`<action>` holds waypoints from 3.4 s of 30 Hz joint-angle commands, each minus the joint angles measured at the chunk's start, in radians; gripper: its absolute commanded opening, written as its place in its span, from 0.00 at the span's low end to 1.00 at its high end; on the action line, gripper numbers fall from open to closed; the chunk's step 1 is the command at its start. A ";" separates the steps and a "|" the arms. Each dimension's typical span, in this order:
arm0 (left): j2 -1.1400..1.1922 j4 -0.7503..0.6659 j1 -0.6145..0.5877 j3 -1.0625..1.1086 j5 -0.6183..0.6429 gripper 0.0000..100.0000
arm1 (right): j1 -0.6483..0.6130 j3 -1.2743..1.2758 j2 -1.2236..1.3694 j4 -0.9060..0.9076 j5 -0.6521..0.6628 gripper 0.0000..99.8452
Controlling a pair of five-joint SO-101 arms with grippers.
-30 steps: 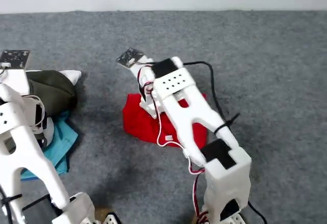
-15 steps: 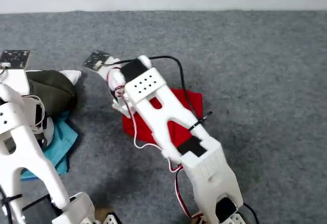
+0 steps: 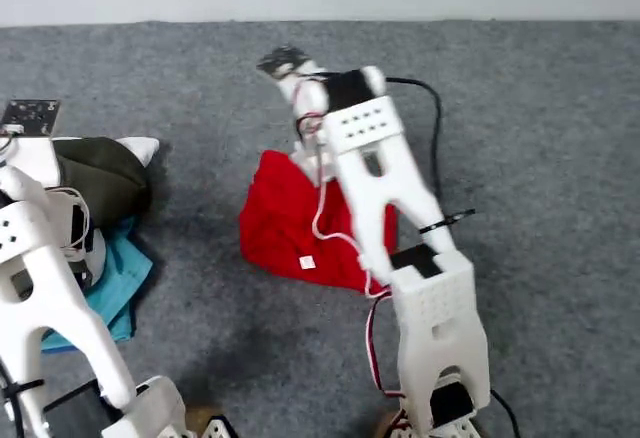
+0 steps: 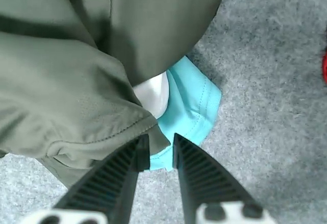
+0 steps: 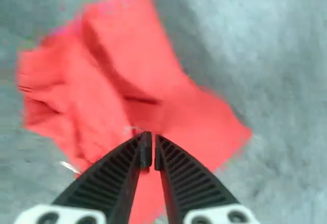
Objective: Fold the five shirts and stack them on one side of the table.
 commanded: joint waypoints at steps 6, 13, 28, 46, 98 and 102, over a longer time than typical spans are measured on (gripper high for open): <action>-0.038 -0.012 -0.005 -0.004 0.003 0.08 | 0.051 0.034 0.031 0.031 0.091 0.01; -0.038 -0.011 -0.005 -0.004 0.003 0.08 | -0.200 0.034 0.090 0.041 0.087 0.01; -0.038 -0.015 -0.005 -0.008 0.008 0.08 | -0.216 0.040 -0.137 0.042 0.072 0.01; -0.038 -0.017 -0.005 -0.005 0.008 0.08 | -0.139 0.035 0.159 0.039 0.249 0.01; -0.038 -0.011 -0.006 -0.005 0.009 0.08 | -0.205 0.192 -0.081 0.044 0.112 0.01; -0.040 0.000 -0.018 -0.008 0.009 0.08 | -0.156 0.227 -0.102 0.047 -0.040 0.01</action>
